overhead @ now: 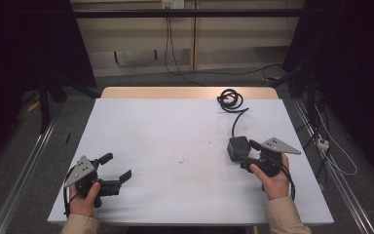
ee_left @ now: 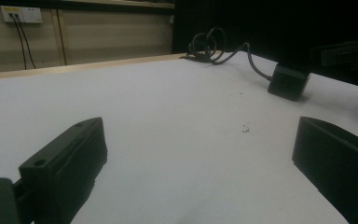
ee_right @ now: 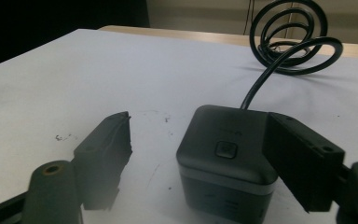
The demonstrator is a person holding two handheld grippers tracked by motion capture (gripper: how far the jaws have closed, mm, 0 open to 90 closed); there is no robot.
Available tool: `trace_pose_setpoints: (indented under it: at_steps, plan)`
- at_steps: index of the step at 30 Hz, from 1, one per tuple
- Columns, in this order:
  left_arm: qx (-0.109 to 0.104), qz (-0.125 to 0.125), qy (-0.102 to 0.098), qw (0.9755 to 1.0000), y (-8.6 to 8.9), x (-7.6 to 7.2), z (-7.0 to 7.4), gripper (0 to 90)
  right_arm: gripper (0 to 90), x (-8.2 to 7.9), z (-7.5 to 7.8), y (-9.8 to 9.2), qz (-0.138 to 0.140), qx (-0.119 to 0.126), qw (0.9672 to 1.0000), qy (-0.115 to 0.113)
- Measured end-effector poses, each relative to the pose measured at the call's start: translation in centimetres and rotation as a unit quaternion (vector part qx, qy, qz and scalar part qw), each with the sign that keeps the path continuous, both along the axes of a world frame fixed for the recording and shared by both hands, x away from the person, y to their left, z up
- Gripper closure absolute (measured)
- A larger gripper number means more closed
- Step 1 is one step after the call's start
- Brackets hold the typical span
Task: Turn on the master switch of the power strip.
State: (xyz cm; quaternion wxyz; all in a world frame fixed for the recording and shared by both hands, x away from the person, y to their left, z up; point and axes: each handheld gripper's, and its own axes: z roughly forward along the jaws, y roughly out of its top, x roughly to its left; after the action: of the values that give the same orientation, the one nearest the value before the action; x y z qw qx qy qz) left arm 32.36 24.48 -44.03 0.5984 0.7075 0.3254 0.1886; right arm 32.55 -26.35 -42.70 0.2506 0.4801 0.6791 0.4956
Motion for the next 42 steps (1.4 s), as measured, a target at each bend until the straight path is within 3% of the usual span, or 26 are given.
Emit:
trace_pose_setpoints:
  at_steps: [19,42]
  plan:
    - [0.003,-0.001,0.003,1.0,0.0,0.0,-0.1,2.7,12.9,-2.1,-0.4,0.3,0.018,-0.003,0.9998,-0.006]
    - [0.0,0.001,0.004,1.0,0.0,-0.1,-0.1,2.7,11.2,-3.4,-1.1,-0.4,0.025,-0.005,0.9996,-0.009]
